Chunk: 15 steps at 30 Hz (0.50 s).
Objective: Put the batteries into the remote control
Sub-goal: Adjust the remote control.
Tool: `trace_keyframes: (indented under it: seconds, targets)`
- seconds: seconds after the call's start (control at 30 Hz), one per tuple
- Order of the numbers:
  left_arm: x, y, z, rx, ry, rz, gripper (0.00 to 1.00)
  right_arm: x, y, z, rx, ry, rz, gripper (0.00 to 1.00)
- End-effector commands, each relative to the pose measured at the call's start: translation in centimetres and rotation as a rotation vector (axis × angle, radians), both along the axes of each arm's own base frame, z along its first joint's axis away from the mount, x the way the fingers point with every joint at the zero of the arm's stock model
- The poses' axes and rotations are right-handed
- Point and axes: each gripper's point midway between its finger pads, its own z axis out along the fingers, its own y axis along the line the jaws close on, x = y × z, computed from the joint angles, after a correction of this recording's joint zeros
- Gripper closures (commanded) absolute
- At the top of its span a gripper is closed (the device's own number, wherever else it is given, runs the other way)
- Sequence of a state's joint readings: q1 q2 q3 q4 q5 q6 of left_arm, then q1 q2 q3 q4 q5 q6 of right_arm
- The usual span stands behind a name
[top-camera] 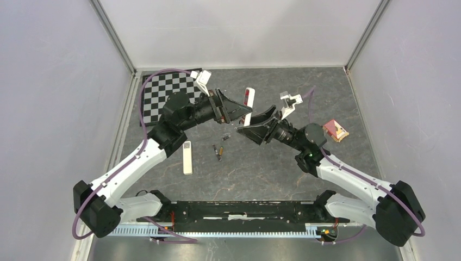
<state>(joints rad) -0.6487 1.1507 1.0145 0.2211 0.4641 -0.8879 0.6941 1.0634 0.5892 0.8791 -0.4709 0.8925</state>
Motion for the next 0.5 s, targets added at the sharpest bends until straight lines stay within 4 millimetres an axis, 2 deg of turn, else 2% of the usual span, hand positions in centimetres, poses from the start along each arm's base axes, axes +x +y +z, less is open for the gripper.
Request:
trace_keyframes:
  seconds: [0.0, 0.1, 0.2, 0.3, 0.47]
  targets:
    - [2.0, 2.7, -2.8, 0.255, -0.031, 0.177, 0.0, 1.9, 0.7, -0.6, -0.12, -0.117, -0.081, 0.66]
    - [2.9, 4.4, -4.2, 0.367, -0.014, 0.262, 0.0, 4.4, 0.5, -3.6, -0.291, -0.118, -0.192, 0.68]
    - [3.0, 4.8, -4.5, 0.402, 0.0, 0.274, 0.0, 6.4, -0.1, -5.9, -0.457, -0.149, -0.299, 0.72]
    - [3.0, 4.5, -4.9, 0.406, 0.015, 0.256, 0.0, 7.7, -0.5, -7.3, -0.584, -0.185, -0.371, 0.74]
    - [3.4, 4.6, -5.5, 0.427, 0.044, 0.272, 0.0, 7.9, -0.5, -8.2, -0.685, -0.272, -0.421, 0.75]
